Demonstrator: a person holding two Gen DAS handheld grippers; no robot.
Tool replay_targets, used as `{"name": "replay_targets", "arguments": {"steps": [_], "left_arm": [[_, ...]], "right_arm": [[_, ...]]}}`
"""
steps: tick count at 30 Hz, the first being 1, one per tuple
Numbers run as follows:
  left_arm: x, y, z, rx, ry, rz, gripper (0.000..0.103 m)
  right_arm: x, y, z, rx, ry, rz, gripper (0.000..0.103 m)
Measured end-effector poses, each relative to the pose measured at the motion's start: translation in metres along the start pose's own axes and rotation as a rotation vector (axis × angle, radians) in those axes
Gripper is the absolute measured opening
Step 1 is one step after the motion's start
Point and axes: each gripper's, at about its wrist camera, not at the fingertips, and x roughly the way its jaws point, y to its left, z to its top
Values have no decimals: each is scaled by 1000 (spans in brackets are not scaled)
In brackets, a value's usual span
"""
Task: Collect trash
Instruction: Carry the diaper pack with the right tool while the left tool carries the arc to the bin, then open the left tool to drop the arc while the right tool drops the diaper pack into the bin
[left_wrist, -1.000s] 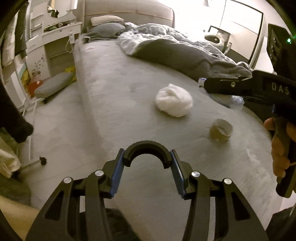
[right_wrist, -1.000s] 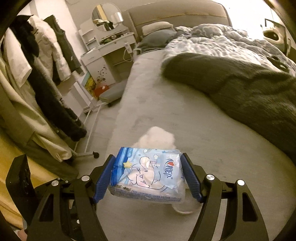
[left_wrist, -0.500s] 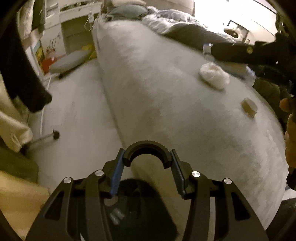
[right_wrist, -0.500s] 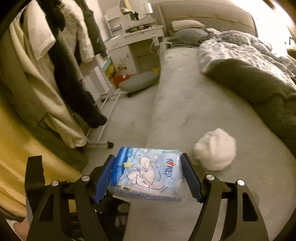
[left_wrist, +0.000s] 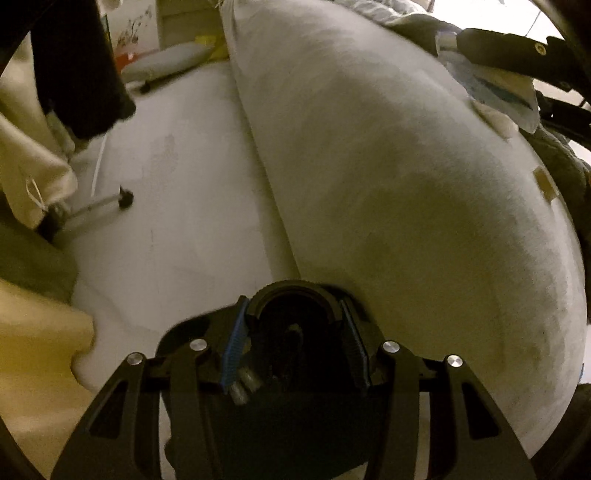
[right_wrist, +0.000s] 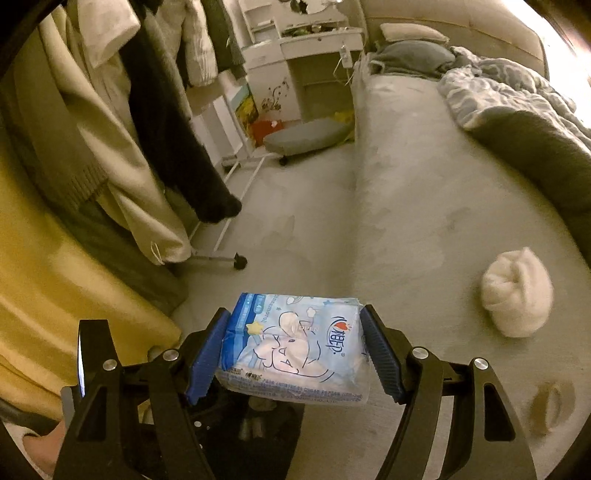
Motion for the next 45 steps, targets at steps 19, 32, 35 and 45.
{"name": "replay_targets", "arguments": {"steps": [19,32,35,45], "left_arm": [[29,44,-55,-102,229,-92,54],[4,62,-70,-95,226,-107,78],[-8,71,-68,-106,191,-89,79],[-59,104,-52,-137,9,-21,78]], "right_arm": [[47,71,-34,-113,174,119,73],[76,81,-58,-112,306,119,73],[84,87,-68,-130,340,116,73],[109,104,-96,-197,424,101,73]]}}
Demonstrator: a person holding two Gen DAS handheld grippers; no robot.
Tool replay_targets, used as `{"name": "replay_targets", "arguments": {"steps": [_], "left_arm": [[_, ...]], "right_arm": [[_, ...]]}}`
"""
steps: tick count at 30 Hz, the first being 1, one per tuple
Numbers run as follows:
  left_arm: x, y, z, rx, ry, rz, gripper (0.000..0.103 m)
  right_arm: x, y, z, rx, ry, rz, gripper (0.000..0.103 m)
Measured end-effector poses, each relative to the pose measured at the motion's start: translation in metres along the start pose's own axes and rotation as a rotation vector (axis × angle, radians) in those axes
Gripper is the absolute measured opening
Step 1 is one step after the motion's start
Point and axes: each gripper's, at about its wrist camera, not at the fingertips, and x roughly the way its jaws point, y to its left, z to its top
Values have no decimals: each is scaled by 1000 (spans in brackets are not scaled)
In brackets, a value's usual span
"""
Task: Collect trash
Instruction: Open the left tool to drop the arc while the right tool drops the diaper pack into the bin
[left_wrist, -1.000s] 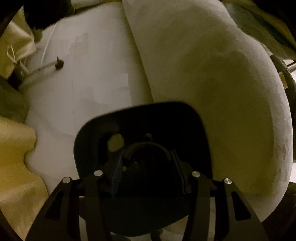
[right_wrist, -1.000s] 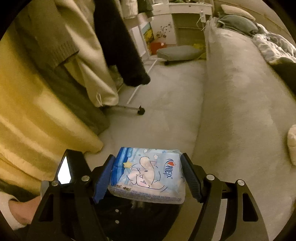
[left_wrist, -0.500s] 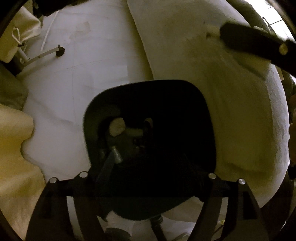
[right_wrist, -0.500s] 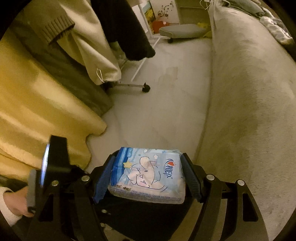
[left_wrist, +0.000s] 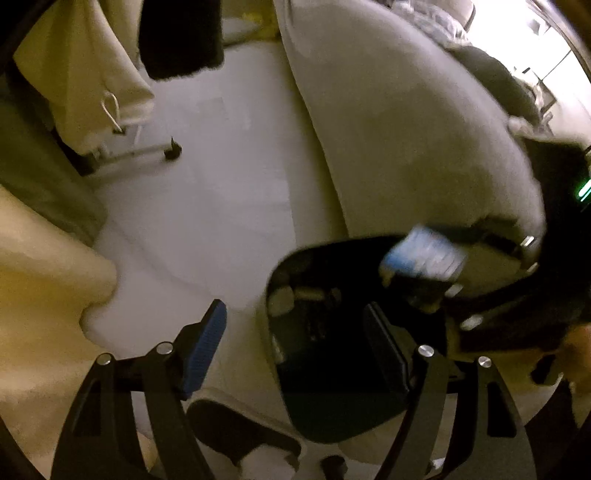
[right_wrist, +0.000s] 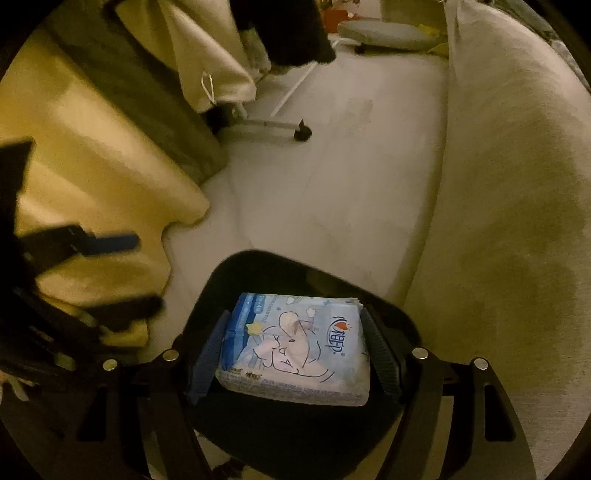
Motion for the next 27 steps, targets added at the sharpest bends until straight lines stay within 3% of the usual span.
{"name": "replay_targets", "arguments": {"steps": [9,16,21,24,27], "left_arm": [[-45,9,21,-27,-164,11,70],[-80,8,40,-37,-305,-27,62],[-108,1,56,-46,-411,-55,61],[-118,-5,59,-44,-447,-61,61],[-126,-14,66,-47,-474,-71,61]], "right_arm": [[41,6,-9,-47,72,-42,73],[78,8,-25,-78,170,-71,73],[90,19,-35,-142,213,-91,73],[102,23,-42,-174,302,-89,84],[111,29,-52,-224,372,-141,91]]}}
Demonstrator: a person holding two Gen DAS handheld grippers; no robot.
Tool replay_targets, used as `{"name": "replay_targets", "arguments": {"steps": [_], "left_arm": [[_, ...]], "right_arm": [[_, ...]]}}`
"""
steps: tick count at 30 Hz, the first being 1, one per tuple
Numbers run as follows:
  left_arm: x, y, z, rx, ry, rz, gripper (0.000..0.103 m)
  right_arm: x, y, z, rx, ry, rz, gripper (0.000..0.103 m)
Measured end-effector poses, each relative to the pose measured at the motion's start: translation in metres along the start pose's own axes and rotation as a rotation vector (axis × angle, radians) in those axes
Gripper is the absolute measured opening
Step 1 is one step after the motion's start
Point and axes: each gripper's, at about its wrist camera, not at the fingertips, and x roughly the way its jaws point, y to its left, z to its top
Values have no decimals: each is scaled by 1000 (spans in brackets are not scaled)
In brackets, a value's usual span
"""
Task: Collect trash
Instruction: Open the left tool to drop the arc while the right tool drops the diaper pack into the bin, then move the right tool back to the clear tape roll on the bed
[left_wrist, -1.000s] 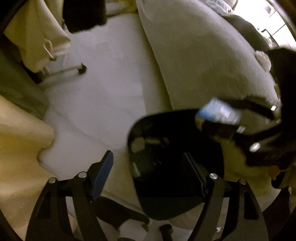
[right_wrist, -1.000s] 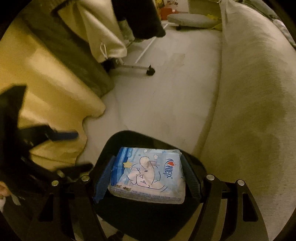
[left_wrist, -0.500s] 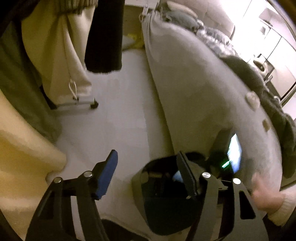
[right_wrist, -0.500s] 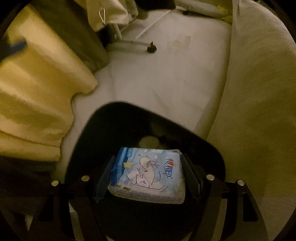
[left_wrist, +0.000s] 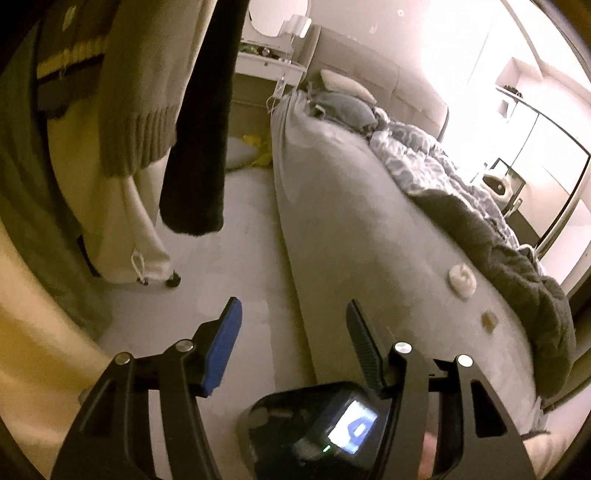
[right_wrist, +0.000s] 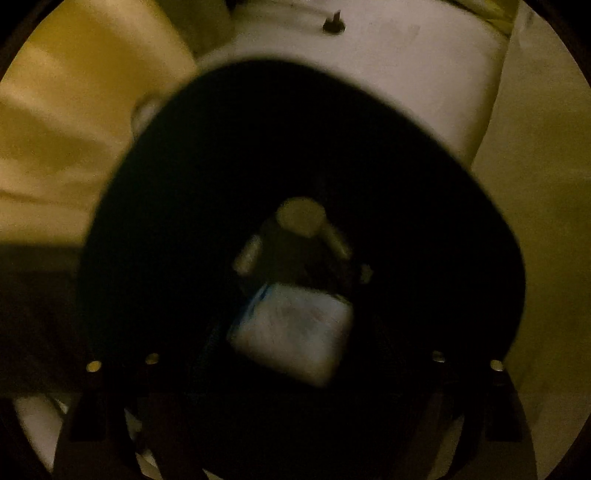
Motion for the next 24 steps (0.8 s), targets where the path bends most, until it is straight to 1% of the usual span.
{"name": "replay_targets", "arguments": {"steps": [2,6,8,11,13,16,20,22,24], "left_arm": [[-1,-9,7,4,-21,4,61],[-4,-23,18,6,-59,7,61],[-6,-32,25,15,-81,34,63],[-7,-44,30,30,-101,65,65],[-4,-54,32,31,-119,72,66],[3,-68,33,60,-129,94,70],[9,-83,32,80,-130,73,75],[9,-92,32,78,-149,64,80],[10,-100,32,81,-172,57,82]], "right_arm": [[-3,2,-2,-12,-5,-10,92],[-26,0,-3,5,-55,18,93],[-40,-2,-3,13,-83,31,93],[-66,-8,-3,25,-144,47,93],[-87,-14,-5,45,-203,50,93],[-116,-27,-12,72,-284,58,93],[-140,-48,-21,114,-363,59,94],[-153,-61,-28,146,-414,48,94],[-170,-72,-35,173,-458,32,94]]}}
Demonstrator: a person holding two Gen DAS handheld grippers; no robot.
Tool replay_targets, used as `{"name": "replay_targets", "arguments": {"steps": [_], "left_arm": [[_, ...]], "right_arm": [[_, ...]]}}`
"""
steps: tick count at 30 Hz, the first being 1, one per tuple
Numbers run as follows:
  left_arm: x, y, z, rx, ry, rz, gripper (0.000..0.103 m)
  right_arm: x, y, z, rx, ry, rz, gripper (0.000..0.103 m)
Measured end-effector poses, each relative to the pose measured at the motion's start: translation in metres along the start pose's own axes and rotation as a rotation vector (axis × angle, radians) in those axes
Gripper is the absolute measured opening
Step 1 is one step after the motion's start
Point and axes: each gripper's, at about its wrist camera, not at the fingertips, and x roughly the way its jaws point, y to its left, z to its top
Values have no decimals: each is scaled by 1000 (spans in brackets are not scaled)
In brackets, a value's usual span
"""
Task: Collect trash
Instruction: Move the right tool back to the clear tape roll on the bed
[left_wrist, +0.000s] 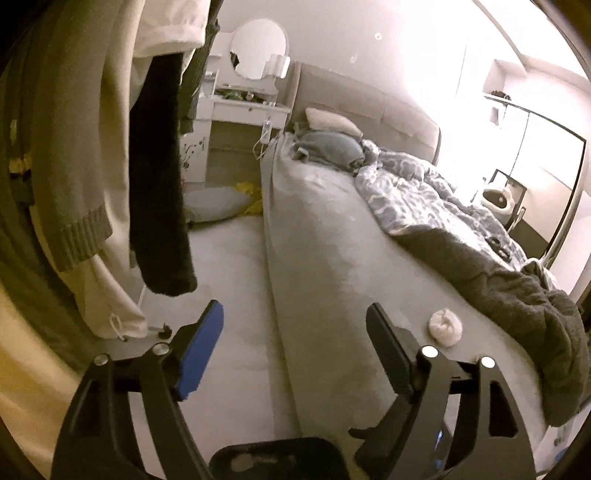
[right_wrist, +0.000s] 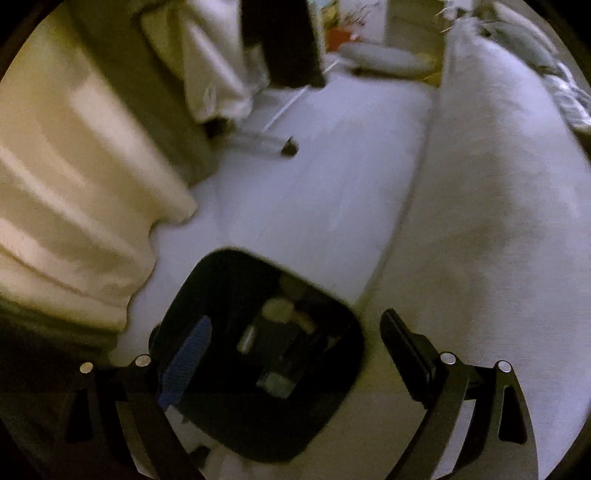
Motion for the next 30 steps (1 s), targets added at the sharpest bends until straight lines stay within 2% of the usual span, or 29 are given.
{"name": "replay_targets", "arguments": {"steps": [6,14,18,23,30], "left_arm": [[-1,-23,2,39,-45,-25,90],[11,-45,0,56,-48,-45,95],[17,-56,0,72,-50,-39,96],[26,-70,0,72,-44,-56,97],[46,-96,-7,84,-6,-84,97]], "right_arm": [[-43,-36,-2,41,-151,-83,94],[-76,-98,-22,130,-255,-196,94],[-87,-120,-34,159,-287,-251,94],[-98,-144,-45,201,-304,-277,94],[-110,-172,-66,235,-315,-350,95]]}}
